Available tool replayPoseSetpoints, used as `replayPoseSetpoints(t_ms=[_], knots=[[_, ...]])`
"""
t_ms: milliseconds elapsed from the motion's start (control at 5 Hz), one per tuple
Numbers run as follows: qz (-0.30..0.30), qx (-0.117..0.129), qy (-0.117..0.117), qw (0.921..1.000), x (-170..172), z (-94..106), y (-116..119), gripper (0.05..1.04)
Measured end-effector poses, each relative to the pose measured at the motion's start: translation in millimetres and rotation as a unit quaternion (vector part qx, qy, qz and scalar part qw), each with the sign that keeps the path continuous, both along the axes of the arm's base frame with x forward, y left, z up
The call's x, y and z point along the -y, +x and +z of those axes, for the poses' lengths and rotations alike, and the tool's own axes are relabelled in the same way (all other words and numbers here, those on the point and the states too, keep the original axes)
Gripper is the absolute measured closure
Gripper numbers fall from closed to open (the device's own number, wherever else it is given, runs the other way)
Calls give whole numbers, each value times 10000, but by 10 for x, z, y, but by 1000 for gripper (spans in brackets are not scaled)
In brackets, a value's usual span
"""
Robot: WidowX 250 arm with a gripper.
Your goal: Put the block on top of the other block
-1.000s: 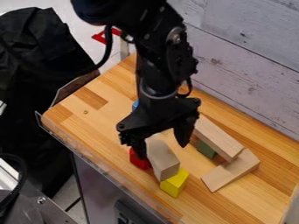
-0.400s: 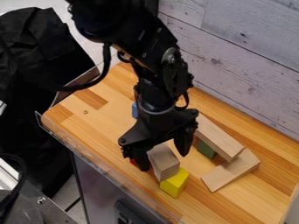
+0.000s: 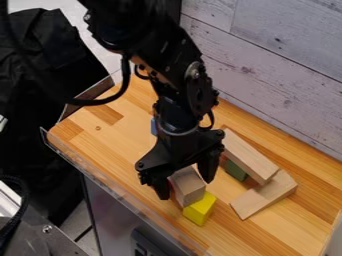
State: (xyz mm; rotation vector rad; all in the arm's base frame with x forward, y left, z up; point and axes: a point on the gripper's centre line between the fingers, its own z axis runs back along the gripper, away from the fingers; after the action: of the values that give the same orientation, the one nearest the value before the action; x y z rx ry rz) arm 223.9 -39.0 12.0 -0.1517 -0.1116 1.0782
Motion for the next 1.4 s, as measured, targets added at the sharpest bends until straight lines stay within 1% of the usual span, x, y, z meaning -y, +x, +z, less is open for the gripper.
replayPoseSetpoints(t_ms=[200,400,600,800,1000,1200,1400], knots=[[-6,22,71,10000,-20,-19,16,418],[6,29,79,10000,-24,-19,18,508],[69,62,119,9999,-30,-15,31,508],[236,208,489,9983,30,201,198,508],[-4,324,765,9965,141,523,449,508],[-198,244,954,9949,282,640,601,508],[-38,153,915,9957,391,629,641,508]])
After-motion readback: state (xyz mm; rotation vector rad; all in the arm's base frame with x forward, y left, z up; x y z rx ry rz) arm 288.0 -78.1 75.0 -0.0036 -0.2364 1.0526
